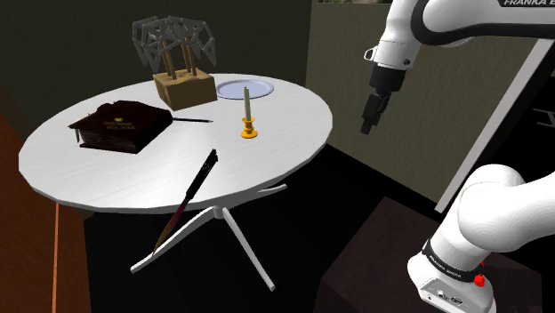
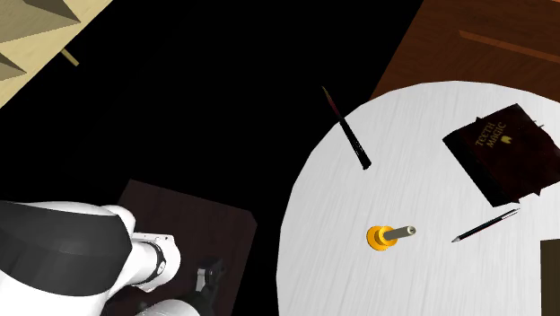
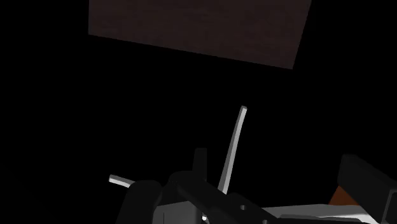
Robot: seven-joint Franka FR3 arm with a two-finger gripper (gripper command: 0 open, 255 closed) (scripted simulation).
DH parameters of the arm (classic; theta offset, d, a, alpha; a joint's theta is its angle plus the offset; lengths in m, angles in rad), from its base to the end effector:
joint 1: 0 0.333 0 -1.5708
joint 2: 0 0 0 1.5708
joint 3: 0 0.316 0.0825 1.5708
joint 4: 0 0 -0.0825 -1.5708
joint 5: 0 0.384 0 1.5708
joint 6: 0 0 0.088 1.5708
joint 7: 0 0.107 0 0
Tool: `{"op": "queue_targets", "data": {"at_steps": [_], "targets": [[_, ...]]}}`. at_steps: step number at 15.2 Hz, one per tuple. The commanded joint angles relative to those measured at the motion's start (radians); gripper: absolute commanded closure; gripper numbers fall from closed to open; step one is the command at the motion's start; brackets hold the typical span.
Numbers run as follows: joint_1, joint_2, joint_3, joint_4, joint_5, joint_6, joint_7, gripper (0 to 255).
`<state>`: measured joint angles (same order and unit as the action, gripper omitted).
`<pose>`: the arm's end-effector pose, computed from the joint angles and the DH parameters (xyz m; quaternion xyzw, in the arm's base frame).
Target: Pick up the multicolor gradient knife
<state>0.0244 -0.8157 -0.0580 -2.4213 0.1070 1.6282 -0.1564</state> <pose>0.3037 -0.0040 0.5743 -0.9949 -0.0675 -0.0172 0.0733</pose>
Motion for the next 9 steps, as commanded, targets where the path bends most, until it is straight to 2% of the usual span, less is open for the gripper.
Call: {"op": "queue_targets", "data": {"at_steps": [1, 9], "targets": [[0.000, 0.000, 0.000, 0.000, 0.000, 0.000, 0.000, 0], [-0.011, 0.011, 0.264, 0.025, 0.132, 0.051, 0.412, 0]]}}
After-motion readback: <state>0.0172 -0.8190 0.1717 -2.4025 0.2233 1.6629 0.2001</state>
